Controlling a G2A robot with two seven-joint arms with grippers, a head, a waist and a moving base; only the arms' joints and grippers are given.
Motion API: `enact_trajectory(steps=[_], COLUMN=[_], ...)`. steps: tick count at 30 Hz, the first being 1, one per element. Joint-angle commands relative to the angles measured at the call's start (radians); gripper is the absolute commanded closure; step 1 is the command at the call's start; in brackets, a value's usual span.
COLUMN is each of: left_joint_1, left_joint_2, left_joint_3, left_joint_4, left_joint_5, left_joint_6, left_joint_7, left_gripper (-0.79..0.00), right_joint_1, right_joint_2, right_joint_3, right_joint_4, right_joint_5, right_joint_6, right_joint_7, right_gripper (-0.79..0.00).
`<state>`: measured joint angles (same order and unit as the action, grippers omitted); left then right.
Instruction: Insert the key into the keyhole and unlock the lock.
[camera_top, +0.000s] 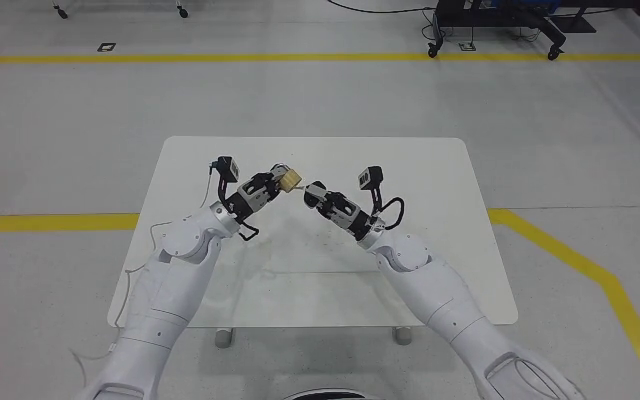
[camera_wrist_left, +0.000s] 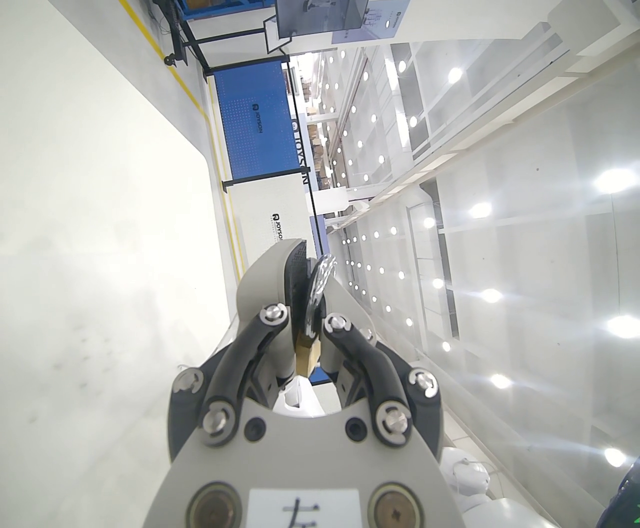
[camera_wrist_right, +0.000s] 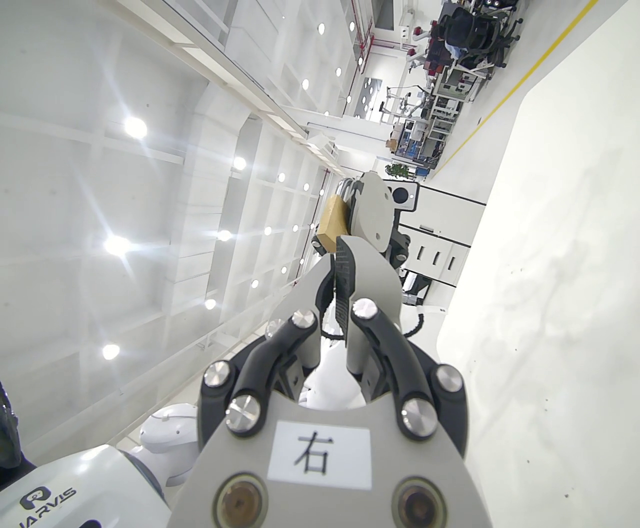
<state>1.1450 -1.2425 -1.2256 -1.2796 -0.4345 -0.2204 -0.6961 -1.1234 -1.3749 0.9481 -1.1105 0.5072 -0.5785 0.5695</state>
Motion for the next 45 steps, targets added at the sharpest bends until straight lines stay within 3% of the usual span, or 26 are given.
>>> enact_trajectory(steps=[1,28,32,35,42,45], left_joint_1=[0.0,-0.002,-0.002,0.0,0.007,-0.015], left_joint_2=[0.0,-0.001,-0.001,0.003,0.01,0.001], left_joint_3=[0.0,0.001,-0.007,-0.03,-0.051,-0.041], left_joint_4=[0.0,-0.006,0.003,0.014,0.04,0.108], left_joint_5=[-0.001,0.009,-0.023,-0.049,-0.155,-0.404], left_joint_6=[0.001,0.008,0.017,0.004,-0.033,0.097], left_joint_7=[0.0,0.005,-0.004,-0.037,-0.235,-0.429], left_gripper=[0.0,0.0,0.0,0.0,0.0,0.0], right_joint_1=[0.0,0.0,-0.012,-0.011,-0.004,0.007], right_joint_2=[-0.001,-0.024,-0.024,-0.02,-0.021,-0.025], right_joint_3=[0.002,-0.006,0.012,0.054,0.073,0.068], right_joint_4=[0.001,0.011,0.003,0.028,0.046,0.059], right_joint_5=[0.001,-0.018,0.025,0.062,0.136,0.15], right_joint_6=[0.0,0.01,-0.055,-0.115,-0.105,-0.093], right_joint_7=[0.002,0.008,0.032,0.029,0.098,0.12], right_gripper=[0.0,0.0,0.0,0.0,0.0,0.0])
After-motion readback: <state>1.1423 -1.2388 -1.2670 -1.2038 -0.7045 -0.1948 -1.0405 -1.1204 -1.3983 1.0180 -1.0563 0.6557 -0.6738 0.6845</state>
